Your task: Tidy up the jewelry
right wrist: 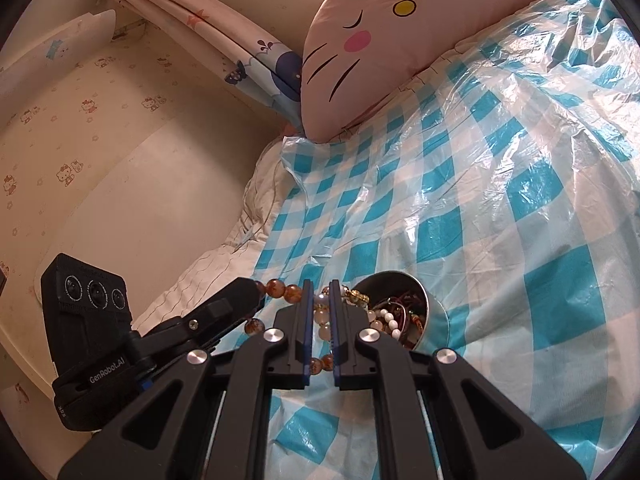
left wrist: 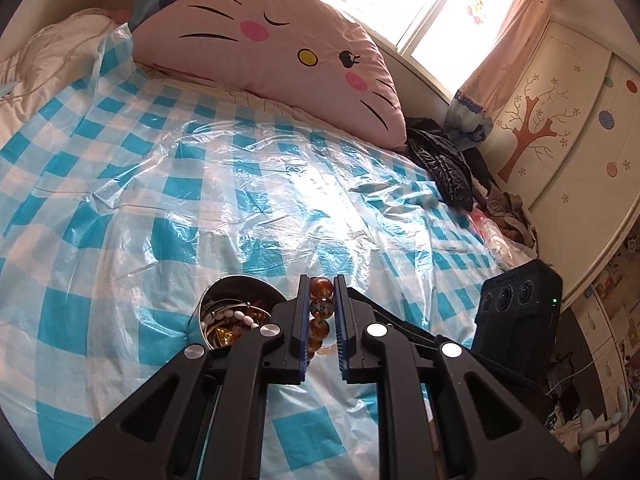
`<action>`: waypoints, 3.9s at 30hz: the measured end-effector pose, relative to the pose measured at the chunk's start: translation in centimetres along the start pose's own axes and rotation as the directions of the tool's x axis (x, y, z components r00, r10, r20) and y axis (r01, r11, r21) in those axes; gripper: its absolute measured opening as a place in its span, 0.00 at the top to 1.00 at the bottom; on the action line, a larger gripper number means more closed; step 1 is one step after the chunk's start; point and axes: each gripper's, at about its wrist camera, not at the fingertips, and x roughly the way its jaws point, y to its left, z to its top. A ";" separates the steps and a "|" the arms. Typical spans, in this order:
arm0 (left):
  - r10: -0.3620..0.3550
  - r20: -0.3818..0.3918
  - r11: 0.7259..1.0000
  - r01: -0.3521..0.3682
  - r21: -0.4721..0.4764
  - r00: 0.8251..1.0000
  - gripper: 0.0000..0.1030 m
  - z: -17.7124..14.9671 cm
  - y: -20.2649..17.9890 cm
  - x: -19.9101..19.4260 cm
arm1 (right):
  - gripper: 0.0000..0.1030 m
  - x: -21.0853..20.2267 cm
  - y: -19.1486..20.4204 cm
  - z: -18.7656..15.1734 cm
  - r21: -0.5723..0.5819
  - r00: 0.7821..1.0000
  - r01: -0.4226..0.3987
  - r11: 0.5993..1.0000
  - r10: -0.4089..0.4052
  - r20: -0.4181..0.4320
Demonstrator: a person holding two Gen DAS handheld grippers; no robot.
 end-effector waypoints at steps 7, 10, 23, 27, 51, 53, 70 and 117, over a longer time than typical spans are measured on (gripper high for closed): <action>0.171 -0.065 0.982 -0.175 -0.069 0.983 0.86 -0.4 4.2 2.9 | 0.92 4.7 -0.8 0.2 -0.034 0.993 0.060 0.998 -0.063 -0.098; 0.228 -0.021 0.971 -0.229 -0.072 0.974 0.62 -1.1 4.9 0.9 | 0.84 6.2 -1.2 -0.7 -0.036 0.983 0.091 0.995 -0.096 -0.158; 0.489 -0.012 0.857 -0.478 0.192 0.872 0.10 -8.5 -0.7 -5.8 | 0.33 -4.0 3.0 -5.6 -0.224 0.911 0.405 0.886 -0.411 0.022; 0.517 -0.023 0.833 -0.497 0.243 0.856 0.07 -11.2 -1.9 -7.8 | 0.21 -7.6 5.0 -8.7 -0.294 0.861 0.498 0.816 -0.504 0.063; 0.475 0.108 0.844 -0.487 0.224 0.873 0.07 -15.2 -4.0 -13.7 | 0.07 -14.3 8.3 -13.1 -0.311 0.765 0.644 0.699 -0.590 0.259; 0.476 0.118 0.844 -0.490 0.218 0.872 0.07 -15.2 -4.0 -13.9 | 0.07 -14.1 8.3 -13.1 -0.317 0.763 0.646 0.695 -0.595 0.252; 0.482 0.090 0.850 -0.490 0.194 0.872 0.07 -13.8 -3.6 -12.2 | 0.07 -14.2 8.3 -13.1 -0.316 0.763 0.647 0.694 -0.593 0.260; 0.492 0.106 0.844 -0.503 0.186 0.864 0.07 -14.2 -3.5 -13.0 | 0.07 -14.1 7.9 -12.9 -0.309 0.763 0.646 0.698 -0.598 0.246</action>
